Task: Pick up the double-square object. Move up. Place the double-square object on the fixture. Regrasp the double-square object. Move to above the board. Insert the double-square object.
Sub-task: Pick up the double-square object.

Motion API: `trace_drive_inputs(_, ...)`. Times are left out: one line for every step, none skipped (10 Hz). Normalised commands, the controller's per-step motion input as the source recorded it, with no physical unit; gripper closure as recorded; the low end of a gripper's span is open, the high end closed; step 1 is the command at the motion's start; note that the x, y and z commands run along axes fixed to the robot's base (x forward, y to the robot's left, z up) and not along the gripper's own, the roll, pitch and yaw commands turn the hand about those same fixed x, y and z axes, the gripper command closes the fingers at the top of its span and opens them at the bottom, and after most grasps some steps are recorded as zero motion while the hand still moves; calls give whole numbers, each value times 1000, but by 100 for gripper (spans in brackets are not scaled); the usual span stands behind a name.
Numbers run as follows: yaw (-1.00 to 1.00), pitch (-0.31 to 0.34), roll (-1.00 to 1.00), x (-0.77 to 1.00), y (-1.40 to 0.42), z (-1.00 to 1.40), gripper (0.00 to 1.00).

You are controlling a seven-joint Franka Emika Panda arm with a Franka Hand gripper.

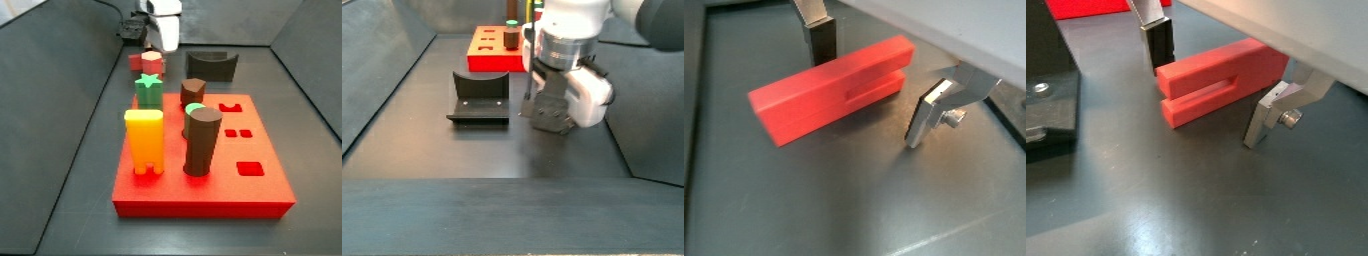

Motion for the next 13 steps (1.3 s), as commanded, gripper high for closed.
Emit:
trace_drive_inputs(0, 0, -6, 0, 0, 0, 0)
trace_drive_inputs(0, 0, 0, 0, 0, 0, 0)
trace_drive_inputs(0, 0, 0, 0, 0, 0, 100)
trace_drive_inputs(0, 0, 0, 0, 0, 0, 100)
trace_drive_inputs(0, 0, 0, 0, 0, 0, 100)
trace_drive_inputs(0, 0, 0, 0, 0, 0, 100)
trace_drive_inputs(0, 0, 0, 0, 0, 0, 100)
trace_drive_inputs(0, 0, 0, 0, 0, 0, 100)
trace_drive_inputs(0, 0, 0, 0, 0, 0, 100)
trace_drive_inputs(0, 0, 0, 0, 0, 0, 100)
trace_drive_inputs(0, 0, 0, 0, 0, 0, 100)
trace_drive_inputs(0, 0, 0, 0, 0, 0, 100)
trace_drive_inputs(0, 0, 0, 0, 0, 0, 100)
